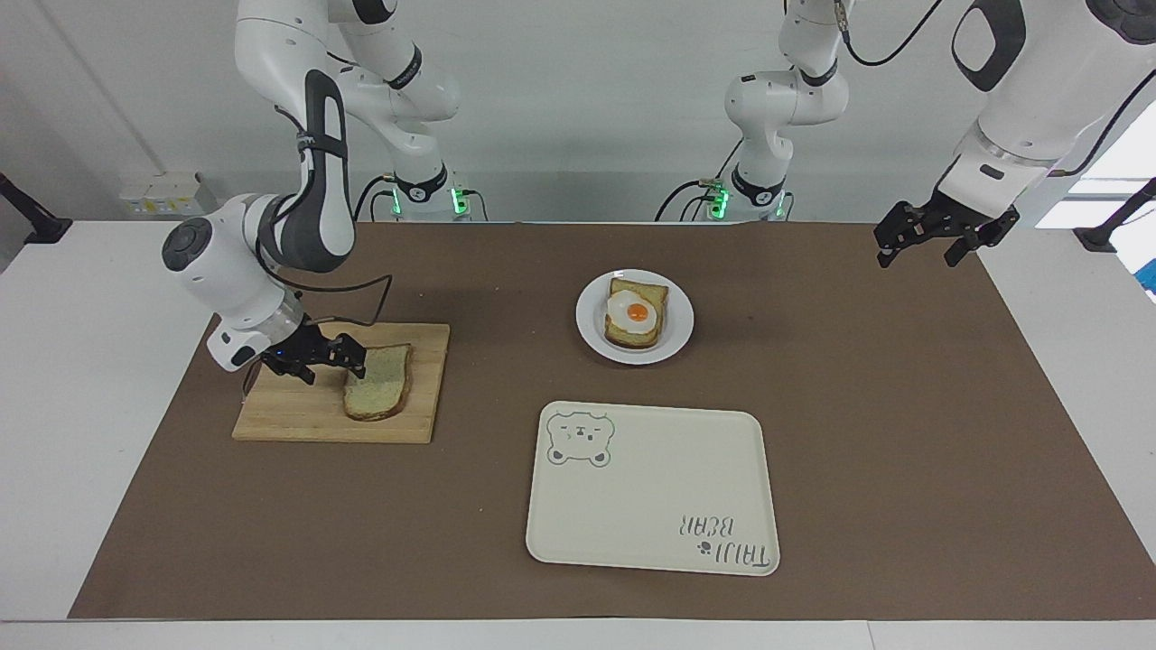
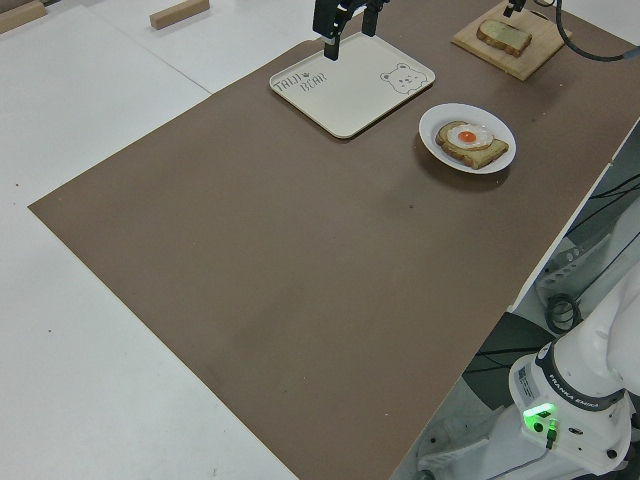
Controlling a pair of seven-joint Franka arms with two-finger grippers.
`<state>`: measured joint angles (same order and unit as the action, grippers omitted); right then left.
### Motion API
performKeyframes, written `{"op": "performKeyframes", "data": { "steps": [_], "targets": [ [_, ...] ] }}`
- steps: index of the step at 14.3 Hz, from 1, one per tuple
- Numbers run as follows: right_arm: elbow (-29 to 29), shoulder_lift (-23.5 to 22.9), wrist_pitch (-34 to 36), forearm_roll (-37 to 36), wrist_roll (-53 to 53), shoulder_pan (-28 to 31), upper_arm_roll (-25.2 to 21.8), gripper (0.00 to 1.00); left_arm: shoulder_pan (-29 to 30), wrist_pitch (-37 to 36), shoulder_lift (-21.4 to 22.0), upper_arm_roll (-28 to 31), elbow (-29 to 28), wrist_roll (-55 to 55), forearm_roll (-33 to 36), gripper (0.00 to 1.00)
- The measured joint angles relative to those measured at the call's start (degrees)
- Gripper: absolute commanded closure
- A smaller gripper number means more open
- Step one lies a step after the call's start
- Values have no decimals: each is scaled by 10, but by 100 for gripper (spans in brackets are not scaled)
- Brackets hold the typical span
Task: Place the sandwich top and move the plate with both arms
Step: 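Reach the right gripper to the bread slice on the bamboo board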
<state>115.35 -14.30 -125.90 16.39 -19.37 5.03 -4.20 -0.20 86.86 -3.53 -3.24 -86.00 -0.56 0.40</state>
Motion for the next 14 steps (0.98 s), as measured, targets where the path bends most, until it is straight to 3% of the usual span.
{"op": "performKeyframes", "data": {
  "steps": [5, 7, 9, 10, 11, 14],
  "targets": [
    [24, -9, -26, 27, -7, -4, 5, 2, 0, 0, 0, 0, 0, 0, 0, 0],
    [28, -10, -27, 27, -7, -5, 5, 19, 0, 0, 0, 0, 0, 0, 0, 0],
    [29, -10, -29, 27, -7, -6, 5, 42, 0, 0, 0, 0, 0, 0, 0, 0],
    [30, -10, -30, 27, -7, -10, 5, 63, 0, 0, 0, 0, 0, 0, 0, 0],
    [31, -9, -30, 29, -4, -15, 5, 100, 0, 0, 0, 0, 0, 0, 0, 0],
    [34, -4, -32, 29, 36, -28, 5, 100, 0, 0, 0, 0, 0, 0, 0, 0]
  ]
}}
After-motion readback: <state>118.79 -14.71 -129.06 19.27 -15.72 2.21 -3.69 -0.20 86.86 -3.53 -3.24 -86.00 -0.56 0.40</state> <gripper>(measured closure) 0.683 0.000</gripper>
